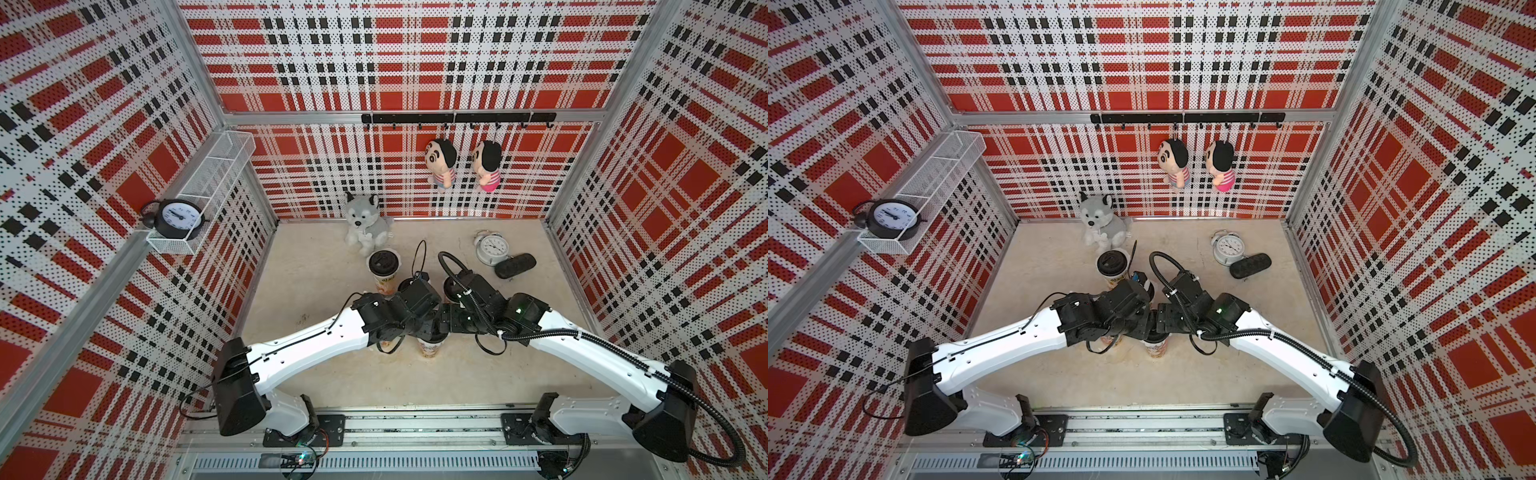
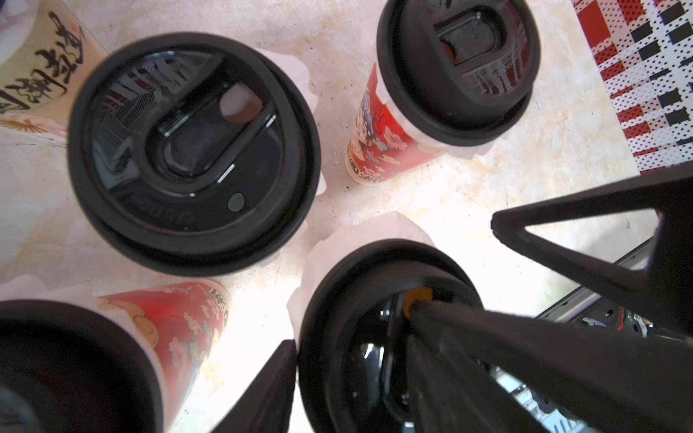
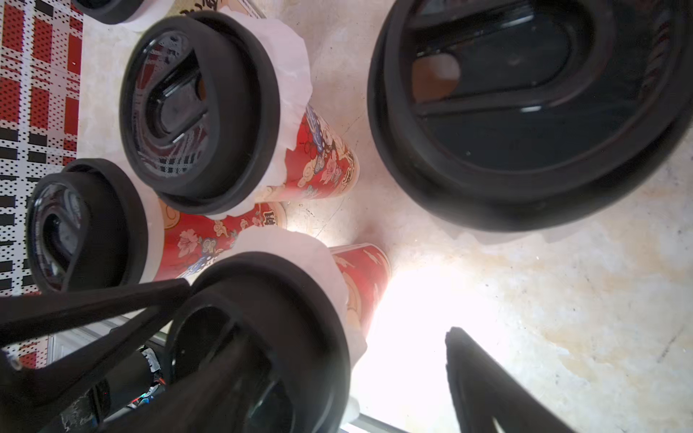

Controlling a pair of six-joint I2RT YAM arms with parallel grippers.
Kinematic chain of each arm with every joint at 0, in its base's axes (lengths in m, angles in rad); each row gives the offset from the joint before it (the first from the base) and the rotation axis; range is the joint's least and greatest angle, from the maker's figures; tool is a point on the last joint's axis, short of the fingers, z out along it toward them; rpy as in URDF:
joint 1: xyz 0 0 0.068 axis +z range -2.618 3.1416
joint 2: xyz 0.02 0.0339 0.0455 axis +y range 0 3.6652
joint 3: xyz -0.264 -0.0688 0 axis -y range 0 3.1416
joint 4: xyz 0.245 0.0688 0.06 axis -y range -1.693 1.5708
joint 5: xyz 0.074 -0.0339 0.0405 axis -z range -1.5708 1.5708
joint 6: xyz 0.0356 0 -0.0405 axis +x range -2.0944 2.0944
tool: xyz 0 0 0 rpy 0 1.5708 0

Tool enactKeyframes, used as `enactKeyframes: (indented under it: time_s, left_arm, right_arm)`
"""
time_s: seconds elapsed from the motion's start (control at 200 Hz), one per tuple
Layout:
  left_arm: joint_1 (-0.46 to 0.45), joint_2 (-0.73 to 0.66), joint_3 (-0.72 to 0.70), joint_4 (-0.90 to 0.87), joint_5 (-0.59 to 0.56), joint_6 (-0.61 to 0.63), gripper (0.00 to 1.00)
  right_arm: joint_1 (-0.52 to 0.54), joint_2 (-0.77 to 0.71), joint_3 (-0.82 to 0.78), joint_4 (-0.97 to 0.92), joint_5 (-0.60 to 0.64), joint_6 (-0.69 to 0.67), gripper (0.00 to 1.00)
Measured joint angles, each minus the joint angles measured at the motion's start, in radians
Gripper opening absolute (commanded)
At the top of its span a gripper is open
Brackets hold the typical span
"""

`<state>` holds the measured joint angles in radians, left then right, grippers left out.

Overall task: Put the leak-proof paper on the milk tea cups
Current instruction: Secure the cup lid on the cup.

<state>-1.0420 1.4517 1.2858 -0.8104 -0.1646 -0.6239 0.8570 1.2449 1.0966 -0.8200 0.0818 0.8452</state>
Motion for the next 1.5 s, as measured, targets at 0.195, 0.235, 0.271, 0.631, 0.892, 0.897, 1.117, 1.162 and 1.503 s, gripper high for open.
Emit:
enactKeyframes:
  time_s: [0.195,0.235,0.271,0.631,0.892,0.897,1.117,1.162,1.503]
  left_arm:
    - [0.0,0.007,0.058,-0.061,0.014,0.0,0.51]
    - [0.0,0.007,0.074,-0.068,0.016,-0.001,0.49]
    - [0.0,0.006,0.086,-0.076,0.016,-0.004,0.46]
    - [0.043,-0.042,0.087,-0.143,0.01,-0.037,0.34]
    - [0.077,-0.042,0.043,-0.153,0.011,-0.042,0.34]
    - [0.077,-0.042,0.043,-0.153,0.012,-0.042,0.34]
    - [0.077,-0.04,0.033,-0.144,0.03,-0.042,0.34]
    - [0.077,-0.04,0.031,-0.141,0.034,-0.042,0.34]
    - [0.071,-0.021,0.009,-0.12,0.056,-0.042,0.35]
  right_arm:
    - [0.0,-0.001,-0.001,0.002,0.0,0.003,0.81]
    - [0.0,-0.002,-0.004,0.005,0.0,0.005,0.81]
    - [0.0,-0.006,-0.009,0.009,0.0,0.005,0.81]
    - [0.0,-0.022,-0.028,0.026,0.0,0.01,0.81]
    - [0.0,-0.022,-0.028,0.027,0.0,0.01,0.81]
    - [0.0,-0.022,-0.028,0.027,0.0,0.01,0.81]
    - [0.0,-0.021,-0.028,0.027,0.0,0.01,0.81]
    - [0.0,-0.021,-0.028,0.028,0.0,0.01,0.81]
    - [0.0,-0.02,-0.028,0.03,-0.003,0.009,0.81]
